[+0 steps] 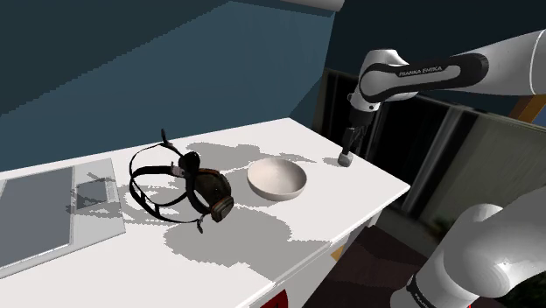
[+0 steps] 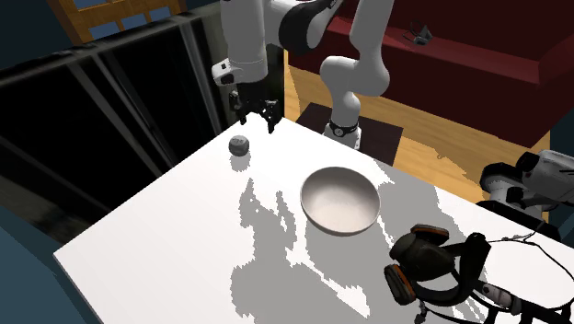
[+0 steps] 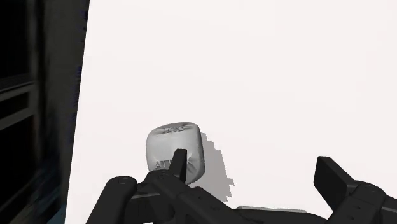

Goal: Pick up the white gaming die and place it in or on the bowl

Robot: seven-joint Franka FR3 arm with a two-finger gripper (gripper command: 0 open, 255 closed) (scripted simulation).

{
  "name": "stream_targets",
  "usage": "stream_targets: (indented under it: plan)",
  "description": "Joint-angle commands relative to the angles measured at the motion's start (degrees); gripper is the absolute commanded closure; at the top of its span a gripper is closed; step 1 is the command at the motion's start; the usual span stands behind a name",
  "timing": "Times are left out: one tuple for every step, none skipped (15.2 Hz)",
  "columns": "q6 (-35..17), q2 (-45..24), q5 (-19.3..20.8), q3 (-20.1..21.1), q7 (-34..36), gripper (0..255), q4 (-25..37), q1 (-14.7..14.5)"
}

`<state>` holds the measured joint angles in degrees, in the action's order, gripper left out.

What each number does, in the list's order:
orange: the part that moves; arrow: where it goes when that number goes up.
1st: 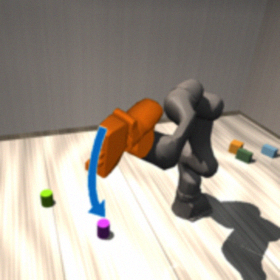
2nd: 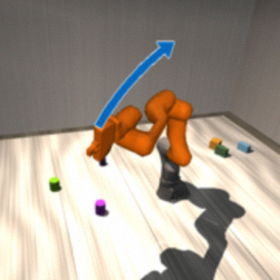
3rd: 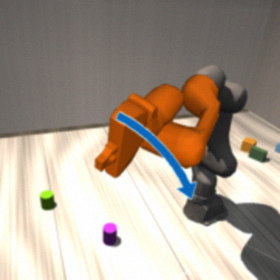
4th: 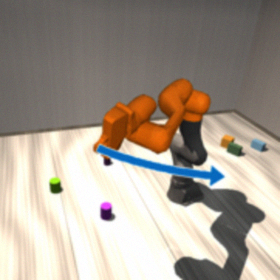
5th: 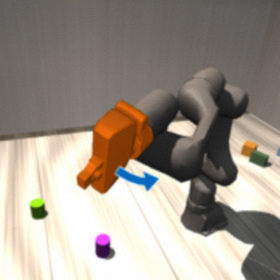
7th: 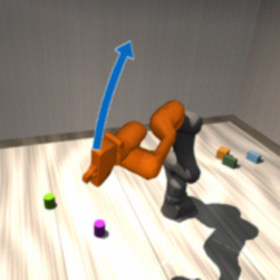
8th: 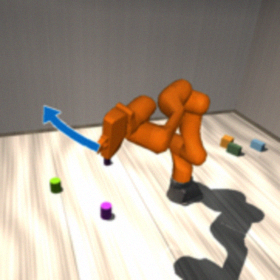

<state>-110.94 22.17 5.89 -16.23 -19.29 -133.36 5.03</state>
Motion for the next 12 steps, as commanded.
stream_targets:
  plan:
    - [-2.2,-3.3,0.2,-1.5,-1.6,0,1.2,0.5]
    - [-3.3,-5.1,0.1,-2.2,-2.5,0,2.1,0.7]
    - [-4.3,-7.0,0.0,-3.0,-3.4,0,3.0,0.9]
    - [-5.3,-8.9,-0.2,-3.7,-4.3,0,3.9,1.1]
    - [-5.8,-10.0,-0.4,-4.1,-4.8,0,4.5,1.2]
    - [-6.6,-10.3,-0.5,-4.2,-4.9,0,3.9,1.2]
    - [-7.4,-10.6,-0.5,-4.2,-4.9,0,3.4,1.2]
    - [-8.2,-10.9,-0.6,-4.3,-5.0,0,2.9,1.2]
    - [-9.0,-11.2,-0.6,-4.4,-5.1,0,2.4,1.2]
    - [-9.8,-11.5,-0.7,-4.4,-5.1,0,1.9,1.2]
    - [-10.6,-11.8,-0.8,-4.5,-5.2,0,1.4,1.2]
    - [-11.4,-12.2,-0.9,-4.6,-5.3,0,1.0,1.2]
